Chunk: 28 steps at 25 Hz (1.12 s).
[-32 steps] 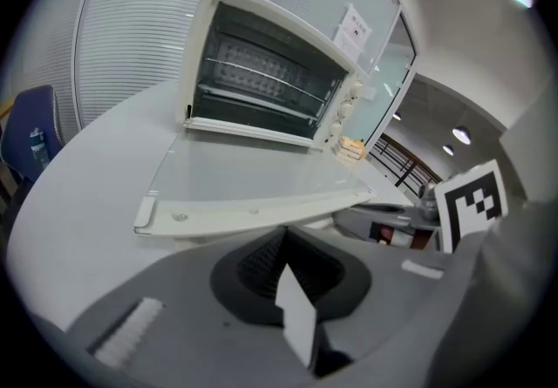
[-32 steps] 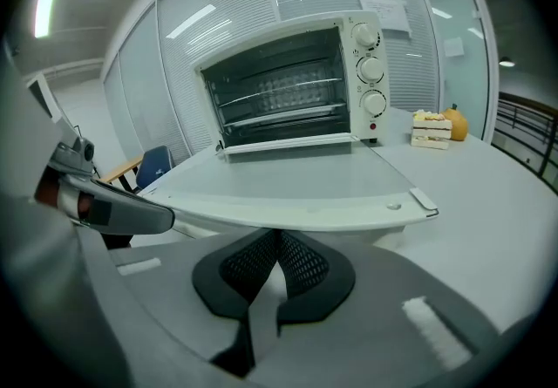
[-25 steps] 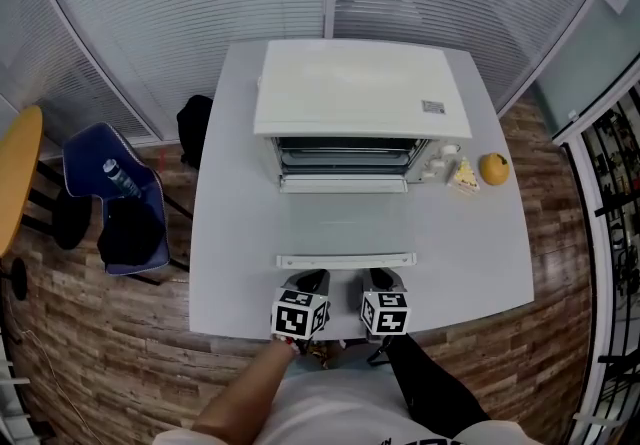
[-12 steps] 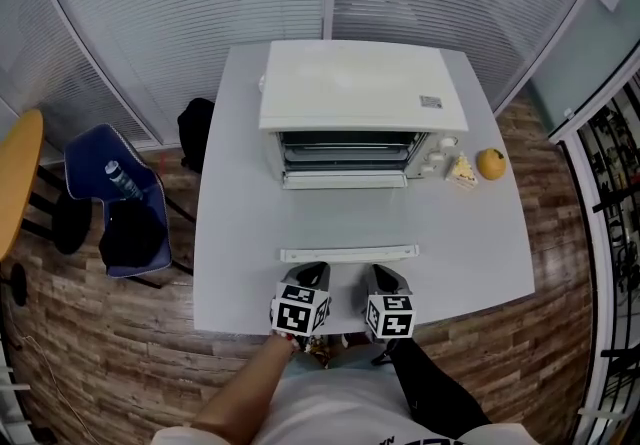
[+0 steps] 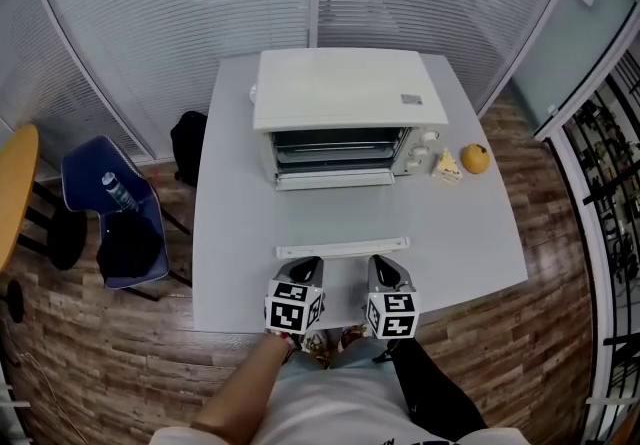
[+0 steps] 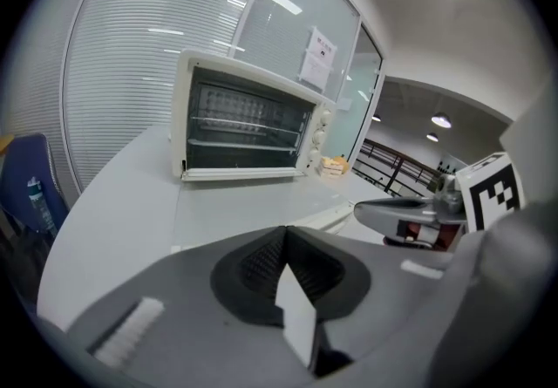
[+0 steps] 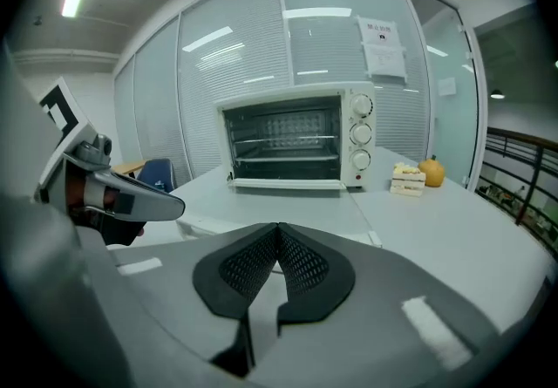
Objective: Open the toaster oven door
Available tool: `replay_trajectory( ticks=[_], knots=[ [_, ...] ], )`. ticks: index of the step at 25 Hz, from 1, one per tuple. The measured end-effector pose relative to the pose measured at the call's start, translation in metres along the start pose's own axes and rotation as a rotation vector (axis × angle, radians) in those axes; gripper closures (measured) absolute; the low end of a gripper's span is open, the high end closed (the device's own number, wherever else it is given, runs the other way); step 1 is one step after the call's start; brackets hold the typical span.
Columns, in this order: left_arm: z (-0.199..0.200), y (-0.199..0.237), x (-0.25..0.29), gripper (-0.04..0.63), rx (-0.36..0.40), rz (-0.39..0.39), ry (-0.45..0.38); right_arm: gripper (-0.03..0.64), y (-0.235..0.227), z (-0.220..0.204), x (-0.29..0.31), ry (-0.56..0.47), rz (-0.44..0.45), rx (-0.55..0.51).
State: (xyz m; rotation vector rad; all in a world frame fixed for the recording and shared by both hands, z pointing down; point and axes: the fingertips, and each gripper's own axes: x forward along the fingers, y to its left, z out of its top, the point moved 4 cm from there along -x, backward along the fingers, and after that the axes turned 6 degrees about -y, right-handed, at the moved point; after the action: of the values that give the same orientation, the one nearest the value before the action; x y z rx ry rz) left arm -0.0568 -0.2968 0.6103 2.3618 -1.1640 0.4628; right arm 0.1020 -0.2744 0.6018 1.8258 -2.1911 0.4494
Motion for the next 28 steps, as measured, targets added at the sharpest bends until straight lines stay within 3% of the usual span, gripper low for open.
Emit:
replay_trajectory(
  ticks=[11,20,28],
  knots=[
    [0.053,-0.03,-0.025,0.54,0.14,0.072,-0.176,0.614,-0.004,0.079,-0.046,-0.196,0.072,-0.125],
    [0.088,-0.105,-0.075,0.54,0.205,0.14,-0.335,0.614,-0.047,0.12,-0.127,-0.321,0.104,-0.147],
    [0.093,-0.17,-0.136,0.54,0.27,0.191,-0.431,0.614,-0.057,0.133,-0.208,-0.412,0.143,-0.182]
  ],
)
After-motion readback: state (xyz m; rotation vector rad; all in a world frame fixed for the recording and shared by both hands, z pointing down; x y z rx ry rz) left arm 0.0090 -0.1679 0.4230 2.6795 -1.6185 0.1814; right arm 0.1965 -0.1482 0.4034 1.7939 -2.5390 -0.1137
